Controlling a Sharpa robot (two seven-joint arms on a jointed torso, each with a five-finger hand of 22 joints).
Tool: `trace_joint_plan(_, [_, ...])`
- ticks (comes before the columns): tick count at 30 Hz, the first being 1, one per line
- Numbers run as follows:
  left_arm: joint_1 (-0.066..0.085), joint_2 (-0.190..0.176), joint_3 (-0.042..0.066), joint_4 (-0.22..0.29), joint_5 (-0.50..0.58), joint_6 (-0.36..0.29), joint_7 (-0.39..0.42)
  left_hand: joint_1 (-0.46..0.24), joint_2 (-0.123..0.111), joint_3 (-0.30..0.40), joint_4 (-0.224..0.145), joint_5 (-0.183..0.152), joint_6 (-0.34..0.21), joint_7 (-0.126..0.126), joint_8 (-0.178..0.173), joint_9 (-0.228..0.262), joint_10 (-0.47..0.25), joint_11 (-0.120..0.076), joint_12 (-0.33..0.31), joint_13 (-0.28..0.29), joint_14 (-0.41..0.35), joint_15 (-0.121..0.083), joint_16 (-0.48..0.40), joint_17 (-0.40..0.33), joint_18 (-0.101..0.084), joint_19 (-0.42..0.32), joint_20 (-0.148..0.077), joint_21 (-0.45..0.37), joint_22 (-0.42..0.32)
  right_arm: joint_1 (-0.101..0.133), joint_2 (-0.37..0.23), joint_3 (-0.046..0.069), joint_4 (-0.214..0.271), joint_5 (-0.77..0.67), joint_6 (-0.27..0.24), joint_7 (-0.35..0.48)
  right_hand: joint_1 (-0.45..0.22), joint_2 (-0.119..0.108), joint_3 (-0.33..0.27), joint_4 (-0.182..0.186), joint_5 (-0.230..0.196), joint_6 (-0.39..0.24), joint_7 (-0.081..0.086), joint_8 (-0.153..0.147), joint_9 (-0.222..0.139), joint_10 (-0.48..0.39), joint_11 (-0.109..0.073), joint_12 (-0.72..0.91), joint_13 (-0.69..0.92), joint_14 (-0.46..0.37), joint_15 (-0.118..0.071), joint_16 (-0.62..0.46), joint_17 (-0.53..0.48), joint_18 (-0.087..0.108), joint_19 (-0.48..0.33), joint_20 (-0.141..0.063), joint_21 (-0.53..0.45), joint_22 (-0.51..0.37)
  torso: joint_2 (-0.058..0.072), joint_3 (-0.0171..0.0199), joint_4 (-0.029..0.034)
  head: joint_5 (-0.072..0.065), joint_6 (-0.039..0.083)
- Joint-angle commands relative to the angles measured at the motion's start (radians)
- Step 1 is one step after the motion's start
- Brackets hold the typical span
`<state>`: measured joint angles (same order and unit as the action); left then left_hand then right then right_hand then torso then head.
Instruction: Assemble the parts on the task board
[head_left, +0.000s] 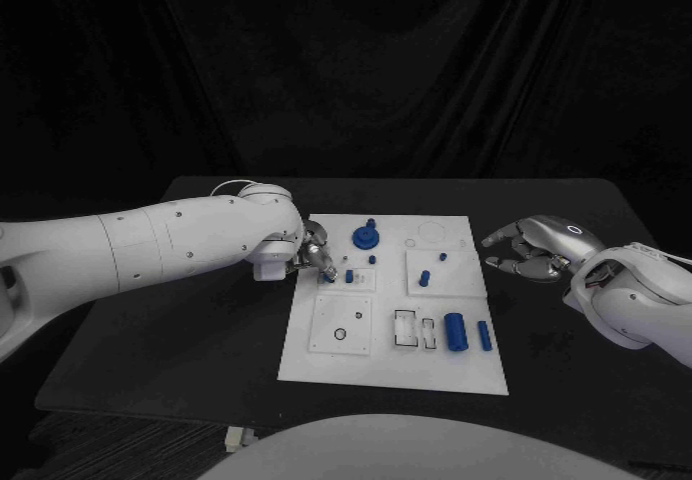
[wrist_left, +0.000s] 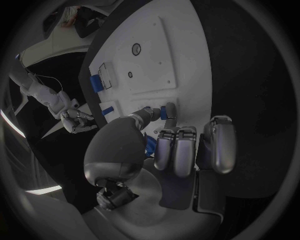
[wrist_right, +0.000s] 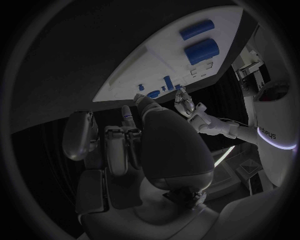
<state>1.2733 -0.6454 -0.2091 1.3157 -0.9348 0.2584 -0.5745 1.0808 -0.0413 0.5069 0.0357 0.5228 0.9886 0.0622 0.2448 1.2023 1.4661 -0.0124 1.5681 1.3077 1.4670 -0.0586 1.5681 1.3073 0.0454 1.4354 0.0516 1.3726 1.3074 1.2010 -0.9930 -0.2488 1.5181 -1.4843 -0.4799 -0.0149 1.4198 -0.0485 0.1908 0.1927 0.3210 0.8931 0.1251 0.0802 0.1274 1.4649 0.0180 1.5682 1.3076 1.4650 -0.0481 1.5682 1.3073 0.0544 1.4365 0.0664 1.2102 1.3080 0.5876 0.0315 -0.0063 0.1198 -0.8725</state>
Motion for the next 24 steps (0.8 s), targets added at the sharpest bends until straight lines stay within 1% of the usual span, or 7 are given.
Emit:
trace_joint_plan(1, [-0.005,0.001,-0.005,-0.002,0.000,0.060,-0.017,-0.007,-0.005,0.076,-0.077,0.002,0.018,-0.014,0.007,-0.001,0.105,-0.006,0.003,0.263,0.104,-0.002,0.003,0.263,0.009,-0.005,0.001,-0.006,0.192,-0.003,-0.001,0.001,0.001,-0.002,0.004,-0.019,0.011,0.001,0.005,0.000,0.005,0.008,0.000,-0.003,-0.001,0.106,0.009,0.003,0.263,0.106,0.007,0.003,0.263,0.020,-0.002,0.001,-0.005,0.164,0.000,0.0002,-0.0004,0.000,0.000])
trace_joint_plan(11, [-0.005,0.008,-0.005,-0.011,0.000,0.062,-0.012,-0.017,-0.007,0.082,-0.080,-0.008,0.024,-0.015,0.005,-0.004,0.105,-0.007,0.003,0.263,0.104,-0.003,0.003,0.263,0.009,-0.006,0.000,-0.007,0.192,-0.003,-0.003,0.001,0.003,-0.002,0.005,-0.019,0.012,0.001,0.007,-0.001,0.006,0.008,0.000,-0.003,-0.001,0.106,0.009,0.003,0.263,0.106,0.008,0.003,0.263,0.020,-0.003,0.001,-0.006,0.164,0.000,0.0001,-0.0012,0.000,0.000])
trace_joint_plan(14, [-0.005,0.011,-0.005,-0.016,0.000,0.050,-0.008,-0.038,0.001,0.081,-0.068,-0.062,0.027,-0.018,-0.002,-0.009,0.105,-0.008,0.003,0.263,0.104,-0.004,0.003,0.263,0.009,-0.007,-0.001,-0.009,0.191,-0.003,-0.002,0.001,0.003,-0.002,0.005,-0.020,0.012,0.001,0.007,-0.001,0.006,0.008,0.000,-0.003,-0.001,0.106,0.009,0.003,0.263,0.106,0.008,0.003,0.263,0.020,-0.003,0.001,-0.006,0.164,-0.001,0.0002,-0.0014,0.000,0.000])
trace_joint_plan(18, [-0.005,0.013,-0.005,-0.020,0.000,0.037,-0.006,-0.048,0.006,0.075,-0.060,-0.089,0.024,-0.017,-0.008,-0.012,0.105,-0.007,0.003,0.263,0.104,-0.004,0.003,0.263,0.010,-0.009,-0.001,-0.012,0.190,-0.003,-0.002,0.001,0.002,-0.002,0.006,-0.020,0.012,0.001,0.007,-0.001,0.006,0.008,0.000,-0.003,-0.001,0.106,0.009,0.003,0.263,0.106,0.008,0.003,0.263,0.020,-0.003,0.001,-0.006,0.164,-0.001,0.0002,-0.0007,-0.002,0.000])
trace_joint_plan(19, [-0.005,0.013,-0.005,-0.021,0.000,0.034,-0.006,-0.066,0.015,0.057,-0.037,-0.154,0.017,-0.016,-0.021,-0.021,0.105,-0.005,0.003,0.263,0.104,-0.002,0.003,0.263,0.010,-0.011,0.000,-0.014,0.190,-0.003,-0.002,0.001,0.002,-0.002,0.006,-0.020,0.012,0.001,0.007,-0.001,0.006,0.008,0.000,-0.003,-0.001,0.106,0.009,0.003,0.263,0.106,0.008,0.003,0.263,0.020,-0.003,0.001,-0.006,0.164,-0.001,0.0001,-0.0005,-0.002,0.000])
trace_joint_plan(21, [-0.005,0.013,-0.005,-0.022,0.000,0.030,-0.005,-0.076,0.020,0.038,-0.021,-0.173,0.017,-0.014,-0.030,-0.029,0.105,-0.004,0.003,0.263,0.104,-0.001,0.003,0.263,0.010,-0.013,0.002,-0.016,0.189,-0.003,-0.001,0.001,0.002,-0.002,0.006,-0.020,0.012,0.001,0.007,-0.001,0.006,0.008,0.000,-0.003,-0.001,0.106,0.009,0.003,0.263,0.106,0.008,0.003,0.263,0.020,-0.003,0.001,-0.006,0.164,-0.001,-0.0001,-0.0003,-0.002,0.000])
trace_joint_plan(24, [-0.005,0.013,-0.005,-0.025,0.000,0.024,-0.004,-0.083,0.029,0.010,0.001,-0.224,0.016,-0.012,-0.047,-0.042,0.105,-0.001,0.003,0.263,0.104,0.002,0.003,0.263,0.011,-0.016,0.004,-0.020,0.188,-0.003,-0.001,0.001,0.001,-0.002,0.007,-0.021,0.012,0.001,0.007,-0.001,0.006,0.008,0.000,-0.003,-0.001,0.106,0.009,0.003,0.263,0.106,0.008,0.003,0.263,0.020,-0.003,0.001,-0.006,0.164,-0.001,-0.0002,-0.0003,-0.002,0.000])
